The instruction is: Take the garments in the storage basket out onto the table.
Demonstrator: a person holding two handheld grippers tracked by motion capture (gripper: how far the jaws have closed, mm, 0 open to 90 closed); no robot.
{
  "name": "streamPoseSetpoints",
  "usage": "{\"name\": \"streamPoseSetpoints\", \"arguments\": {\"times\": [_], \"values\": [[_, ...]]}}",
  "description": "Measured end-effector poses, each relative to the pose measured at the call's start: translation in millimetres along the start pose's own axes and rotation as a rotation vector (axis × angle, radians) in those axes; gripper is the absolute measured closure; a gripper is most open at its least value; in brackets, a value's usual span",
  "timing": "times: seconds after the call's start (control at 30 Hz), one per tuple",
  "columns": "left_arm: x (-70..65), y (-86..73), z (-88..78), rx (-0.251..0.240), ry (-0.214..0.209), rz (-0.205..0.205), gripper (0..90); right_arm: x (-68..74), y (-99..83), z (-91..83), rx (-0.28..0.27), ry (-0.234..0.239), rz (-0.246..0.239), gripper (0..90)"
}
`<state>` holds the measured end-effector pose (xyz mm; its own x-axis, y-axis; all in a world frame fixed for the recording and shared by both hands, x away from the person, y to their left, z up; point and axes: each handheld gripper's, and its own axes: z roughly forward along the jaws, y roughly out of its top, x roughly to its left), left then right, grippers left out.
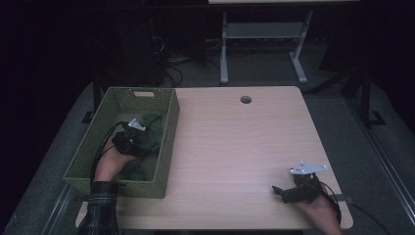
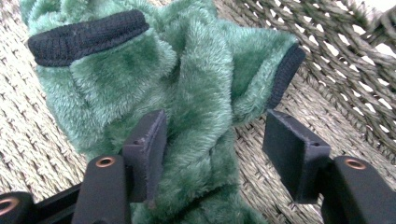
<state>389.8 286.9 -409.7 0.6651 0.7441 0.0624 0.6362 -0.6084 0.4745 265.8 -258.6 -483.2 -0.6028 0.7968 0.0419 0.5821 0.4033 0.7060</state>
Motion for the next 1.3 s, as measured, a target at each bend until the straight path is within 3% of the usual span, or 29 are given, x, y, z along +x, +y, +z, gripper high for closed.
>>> {"name": "streamPoseSetpoints", "arguments": {"times": [0.17, 0.33, 0.43, 0.7, 0.83, 1.17, 1.3], "values": [[1.0, -0.4, 2.1, 0.040, 0.031, -0.027, 50.6, -0.3, 0.0, -0.1, 0.002, -0.001, -0.004, 2.2], [1.0, -0.8, 0.1, 0.061, 0.000, -0.054, 81.8, -0.3, 0.0, -0.1, 0.002, -0.001, -0.004, 2.2], [1.8, -0.8, -2.4, 0.064, -0.007, -0.061, 84.0, -0.2, 0.0, -0.1, 0.002, -0.001, -0.004, 2.3], [3.4, 0.3, -19.1, -0.052, -0.044, -0.100, 85.0, -0.2, 0.0, -0.1, 0.001, 0.000, -0.002, 2.2], [4.9, 2.5, -31.9, -0.106, -0.045, -0.097, 85.0, -0.5, 0.0, 0.0, -0.001, -0.001, -0.006, 2.2], [6.7, 1.0, -63.5, -0.267, -0.042, -0.147, 85.2, -0.6, 0.0, 0.0, -0.001, -0.001, -0.009, 2.3], [9.1, -1.6, -70.5, -0.312, -0.071, -0.158, 85.5, -0.4, 0.0, 0.1, -0.001, -0.001, -0.006, 2.3]]}}
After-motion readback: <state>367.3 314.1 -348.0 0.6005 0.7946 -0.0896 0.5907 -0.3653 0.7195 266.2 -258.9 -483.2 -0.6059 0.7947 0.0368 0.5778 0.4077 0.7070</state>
